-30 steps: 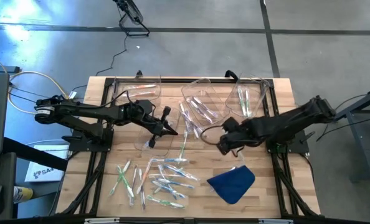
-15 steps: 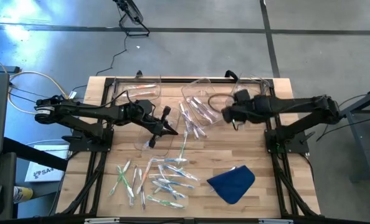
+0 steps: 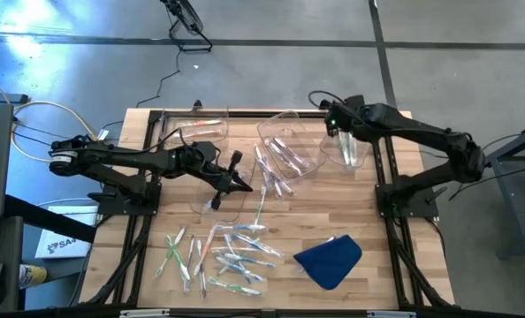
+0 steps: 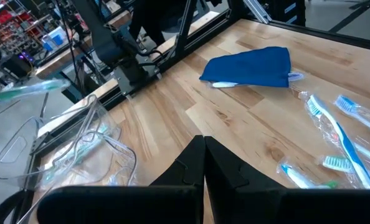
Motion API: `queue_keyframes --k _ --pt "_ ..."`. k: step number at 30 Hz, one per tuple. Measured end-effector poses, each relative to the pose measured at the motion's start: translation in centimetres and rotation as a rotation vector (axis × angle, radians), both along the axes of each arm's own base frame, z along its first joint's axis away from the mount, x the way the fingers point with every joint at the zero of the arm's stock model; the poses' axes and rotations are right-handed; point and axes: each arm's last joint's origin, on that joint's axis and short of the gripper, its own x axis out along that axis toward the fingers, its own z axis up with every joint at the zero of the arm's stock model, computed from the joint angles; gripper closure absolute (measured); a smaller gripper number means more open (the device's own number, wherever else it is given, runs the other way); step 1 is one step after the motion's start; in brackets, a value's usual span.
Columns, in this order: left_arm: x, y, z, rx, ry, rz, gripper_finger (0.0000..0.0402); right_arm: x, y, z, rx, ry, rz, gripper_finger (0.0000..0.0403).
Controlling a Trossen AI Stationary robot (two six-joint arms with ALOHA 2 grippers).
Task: Pick & Place Toothbrushes
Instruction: Put the green toothbrush into the top right transparent bin
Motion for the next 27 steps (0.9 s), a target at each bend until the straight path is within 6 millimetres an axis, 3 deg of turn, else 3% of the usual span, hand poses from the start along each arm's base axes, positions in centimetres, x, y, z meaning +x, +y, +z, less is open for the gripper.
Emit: queue_keyframes --k 6,11,17,27 --pt "0.0 0.0 0.0 0.000 0.000 0.000 0.0402 -0.3 -2.8 -3.8 0.009 -0.016 0.016 0.0389" --pt "0.0 0.0 0.0 0.000 0.000 0.000 0.0402 -1.7 -4.3 -6.7 0.059 -0.024 -0.022 0.0389" --pt "0.0 0.0 0.0 0.002 0.000 0.000 0.0402 -3.3 -5.1 -8.8 0.135 -0.035 -0.059 0.0389" --pt "0.0 0.0 0.0 0.004 -0.001 -0.001 0.0402 -3.4 -5.0 -10.5 0.142 -0.065 -0.043 0.0386"
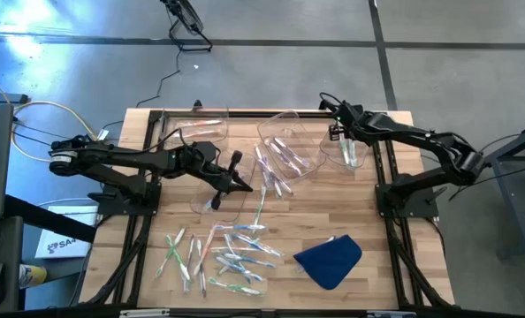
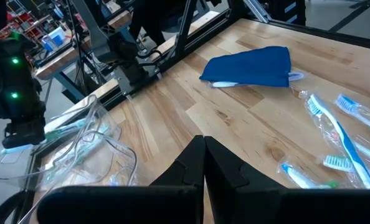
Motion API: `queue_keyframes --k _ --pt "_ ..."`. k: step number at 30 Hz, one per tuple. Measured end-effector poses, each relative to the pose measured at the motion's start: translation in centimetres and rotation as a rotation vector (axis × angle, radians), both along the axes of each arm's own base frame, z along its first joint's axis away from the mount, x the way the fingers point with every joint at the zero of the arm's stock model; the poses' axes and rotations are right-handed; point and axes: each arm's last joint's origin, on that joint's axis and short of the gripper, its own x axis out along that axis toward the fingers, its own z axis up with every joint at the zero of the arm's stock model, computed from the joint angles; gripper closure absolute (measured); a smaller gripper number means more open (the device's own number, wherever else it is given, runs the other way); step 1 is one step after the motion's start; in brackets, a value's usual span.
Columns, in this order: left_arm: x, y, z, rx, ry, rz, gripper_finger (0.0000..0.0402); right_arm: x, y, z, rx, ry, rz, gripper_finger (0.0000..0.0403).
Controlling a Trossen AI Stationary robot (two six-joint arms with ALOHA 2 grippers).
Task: Pick & Place Toothbrushes
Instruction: Put the green toothbrush into the top right transparent bin, then put the blue toothbrush into the bottom transparent bin
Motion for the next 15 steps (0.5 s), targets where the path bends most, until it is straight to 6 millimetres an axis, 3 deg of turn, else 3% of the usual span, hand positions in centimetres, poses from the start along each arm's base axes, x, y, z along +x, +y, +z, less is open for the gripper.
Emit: queue_keyframes --k 9,12,15 --pt "-0.02 0.00 -0.05 -0.001 0.005 0.000 0.0402 0.07 0.06 -0.02 0.005 -0.014 -0.004 0.0238" --pt "-0.02 0.00 -0.07 -0.002 0.008 0.000 0.0402 0.10 0.06 0.14 0.011 0.006 0.024 0.0213" --pt "-0.02 0.00 -0.07 -0.002 0.008 0.000 0.0402 0.12 0.11 0.86 0.019 0.001 0.050 0.0213"
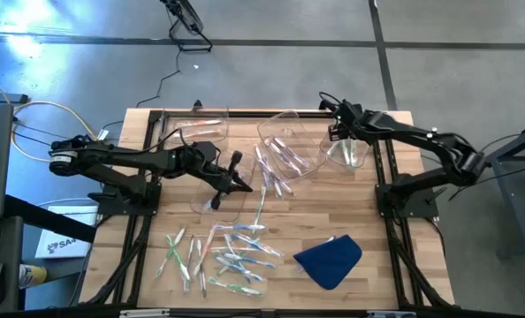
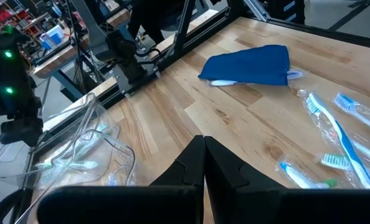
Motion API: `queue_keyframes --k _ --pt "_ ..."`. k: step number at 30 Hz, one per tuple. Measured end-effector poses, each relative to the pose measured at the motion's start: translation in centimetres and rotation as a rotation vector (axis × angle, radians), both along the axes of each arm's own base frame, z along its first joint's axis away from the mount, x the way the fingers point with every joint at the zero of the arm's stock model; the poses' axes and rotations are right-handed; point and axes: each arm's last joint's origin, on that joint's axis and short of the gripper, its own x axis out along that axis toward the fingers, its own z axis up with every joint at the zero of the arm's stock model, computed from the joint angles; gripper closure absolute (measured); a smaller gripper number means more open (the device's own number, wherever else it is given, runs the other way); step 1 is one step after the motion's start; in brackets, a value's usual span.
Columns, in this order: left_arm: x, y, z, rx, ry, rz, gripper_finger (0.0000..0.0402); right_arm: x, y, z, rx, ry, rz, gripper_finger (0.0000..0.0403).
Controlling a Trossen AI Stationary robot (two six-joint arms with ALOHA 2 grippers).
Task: Pick & Place Toothbrushes
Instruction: Put the blue toothbrush into the bottom transparent bin
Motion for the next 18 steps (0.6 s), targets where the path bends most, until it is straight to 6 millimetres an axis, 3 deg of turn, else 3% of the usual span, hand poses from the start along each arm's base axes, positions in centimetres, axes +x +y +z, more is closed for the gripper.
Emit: queue_keyframes --k 7,18 --pt "0.0 0.0 0.0 0.000 0.000 0.000 0.0402 -0.3 0.7 3.5 -0.015 -0.157 0.089 0.0264" --pt "0.0 0.0 0.0 0.001 -0.001 0.000 0.0402 -2.1 3.9 7.7 -0.007 -0.453 0.278 0.0391"
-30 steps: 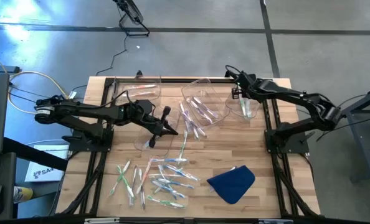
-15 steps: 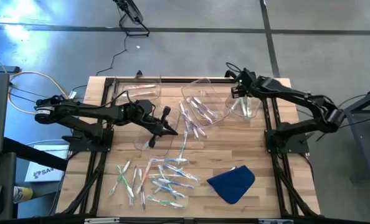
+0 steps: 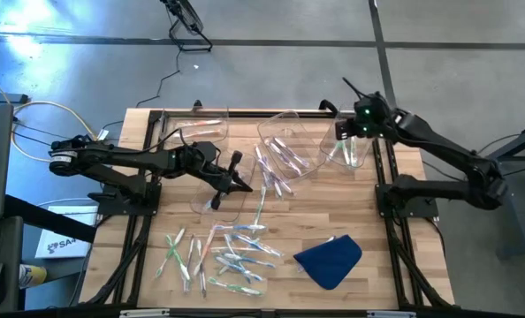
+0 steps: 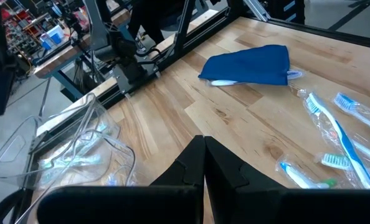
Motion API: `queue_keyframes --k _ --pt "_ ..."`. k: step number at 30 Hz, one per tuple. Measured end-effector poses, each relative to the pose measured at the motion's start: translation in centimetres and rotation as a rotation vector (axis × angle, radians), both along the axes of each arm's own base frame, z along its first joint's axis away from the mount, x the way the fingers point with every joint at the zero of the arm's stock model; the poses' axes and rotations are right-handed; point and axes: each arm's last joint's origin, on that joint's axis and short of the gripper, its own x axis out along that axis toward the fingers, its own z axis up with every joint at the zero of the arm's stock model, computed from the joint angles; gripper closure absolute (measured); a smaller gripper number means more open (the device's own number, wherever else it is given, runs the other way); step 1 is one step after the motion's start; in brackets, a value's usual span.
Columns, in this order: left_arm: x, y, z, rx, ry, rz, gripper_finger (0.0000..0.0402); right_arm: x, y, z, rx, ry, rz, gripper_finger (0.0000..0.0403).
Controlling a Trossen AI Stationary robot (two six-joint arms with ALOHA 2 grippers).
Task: Pick & Place Toothbrushes
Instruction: Put the blue toothbrush into the bottom transparent bin
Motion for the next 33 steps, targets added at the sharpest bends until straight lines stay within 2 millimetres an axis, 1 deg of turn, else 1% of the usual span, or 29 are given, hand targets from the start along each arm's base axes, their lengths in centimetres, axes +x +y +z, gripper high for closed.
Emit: queue_keyframes --k 3,7,12,21,27,33 --pt "0.0 0.0 0.0 0.000 0.000 0.000 0.0402 0.2 1.0 0.5 0.000 -0.043 0.070 0.0395" --pt "0.0 0.0 0.0 0.000 0.000 0.000 0.0402 1.1 2.5 0.7 -0.022 -0.047 0.175 0.0399" --pt "0.0 0.0 0.0 0.000 0.000 0.000 0.0402 2.4 4.5 1.4 -0.127 -0.052 0.274 0.0399" --pt "0.0 0.0 0.1 0.001 -0.009 0.000 0.0402 4.0 8.8 3.3 -0.277 -0.206 0.455 0.0399" --pt "0.1 0.0 0.2 0.002 -0.019 0.010 0.0402 4.2 10.6 3.4 -0.318 -0.201 0.490 0.0399" --pt "0.2 0.1 0.8 0.006 -0.075 0.023 0.0402 4.2 11.7 3.5 -0.345 -0.199 0.484 0.0399"
